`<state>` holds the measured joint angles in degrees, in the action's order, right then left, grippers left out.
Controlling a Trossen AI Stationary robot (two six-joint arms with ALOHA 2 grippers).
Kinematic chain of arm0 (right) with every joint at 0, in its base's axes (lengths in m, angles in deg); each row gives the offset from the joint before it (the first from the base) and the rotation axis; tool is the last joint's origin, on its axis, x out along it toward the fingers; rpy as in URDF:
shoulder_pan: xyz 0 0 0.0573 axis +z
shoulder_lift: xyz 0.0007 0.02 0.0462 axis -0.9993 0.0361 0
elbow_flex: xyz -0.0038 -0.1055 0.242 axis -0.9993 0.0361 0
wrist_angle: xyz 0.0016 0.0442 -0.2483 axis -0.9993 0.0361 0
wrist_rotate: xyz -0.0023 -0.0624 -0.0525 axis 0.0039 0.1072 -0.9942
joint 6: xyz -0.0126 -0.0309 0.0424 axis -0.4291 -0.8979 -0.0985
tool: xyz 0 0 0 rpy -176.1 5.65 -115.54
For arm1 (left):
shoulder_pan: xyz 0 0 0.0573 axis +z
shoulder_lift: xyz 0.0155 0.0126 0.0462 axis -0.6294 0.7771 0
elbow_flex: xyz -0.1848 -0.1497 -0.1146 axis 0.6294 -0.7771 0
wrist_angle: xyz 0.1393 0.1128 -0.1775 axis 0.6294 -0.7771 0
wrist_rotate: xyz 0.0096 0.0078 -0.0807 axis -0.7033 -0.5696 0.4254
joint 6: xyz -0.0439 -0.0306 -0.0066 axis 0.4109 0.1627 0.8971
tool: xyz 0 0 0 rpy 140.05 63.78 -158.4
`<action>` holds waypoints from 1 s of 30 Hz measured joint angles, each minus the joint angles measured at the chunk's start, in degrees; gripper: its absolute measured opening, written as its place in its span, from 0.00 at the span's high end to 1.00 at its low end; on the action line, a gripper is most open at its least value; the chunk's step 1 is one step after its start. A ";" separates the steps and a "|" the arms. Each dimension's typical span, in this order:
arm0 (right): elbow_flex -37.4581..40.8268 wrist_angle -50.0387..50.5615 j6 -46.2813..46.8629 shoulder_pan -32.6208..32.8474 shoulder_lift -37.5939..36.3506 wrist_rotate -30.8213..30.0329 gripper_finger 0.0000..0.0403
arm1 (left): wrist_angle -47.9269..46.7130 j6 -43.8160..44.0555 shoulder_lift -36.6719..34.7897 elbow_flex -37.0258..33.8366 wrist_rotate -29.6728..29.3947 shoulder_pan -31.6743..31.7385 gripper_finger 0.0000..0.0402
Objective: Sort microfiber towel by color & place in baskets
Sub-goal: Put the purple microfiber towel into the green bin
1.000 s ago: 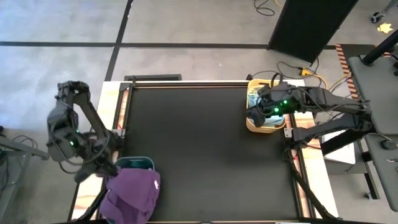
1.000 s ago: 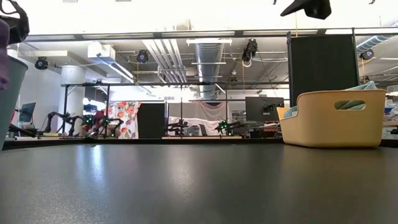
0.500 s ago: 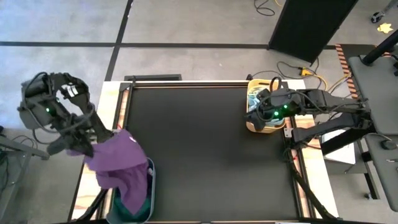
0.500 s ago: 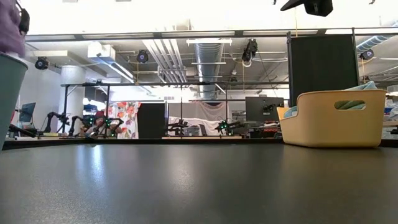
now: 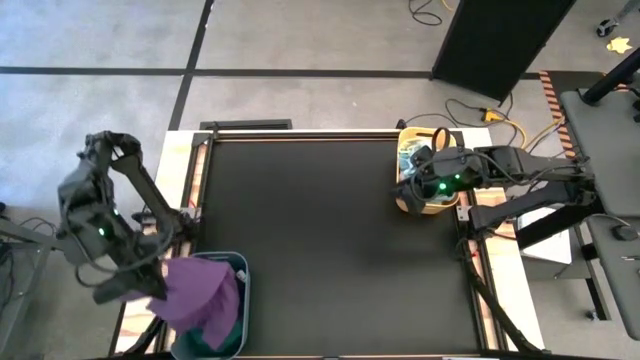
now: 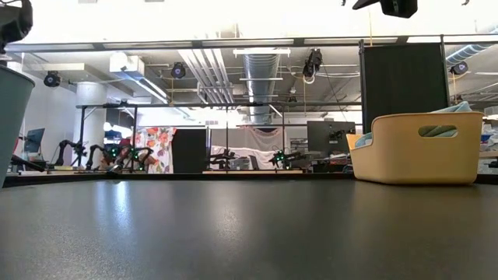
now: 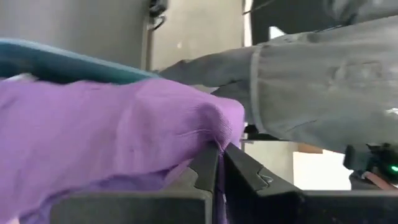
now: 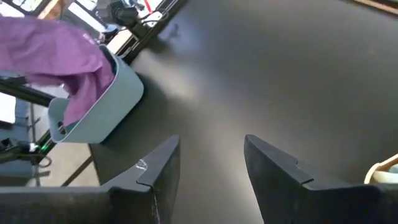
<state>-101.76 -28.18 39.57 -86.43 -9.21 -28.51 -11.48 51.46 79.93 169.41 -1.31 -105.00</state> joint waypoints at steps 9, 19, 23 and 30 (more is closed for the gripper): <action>0.00 -0.04 -0.77 0.00 0.00 -3.61 0.61 | 14.22 -1.80 0.98 -14.86 1.48 1.13 1.00; -0.04 -0.49 -0.31 0.00 0.00 -4.14 0.62 | 19.78 -10.81 5.34 -32.97 2.89 9.98 1.00; -0.04 -0.47 -0.27 0.00 0.00 -4.20 0.61 | 23.61 -13.63 11.43 -36.43 3.10 11.23 1.00; -0.04 -0.47 -0.97 0.00 0.00 -7.08 0.62 | 27.56 -17.18 25.35 -37.26 2.07 13.67 1.00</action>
<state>-101.80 -28.66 38.60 -86.43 -9.21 -35.58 16.08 34.28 105.29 132.15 0.76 -91.33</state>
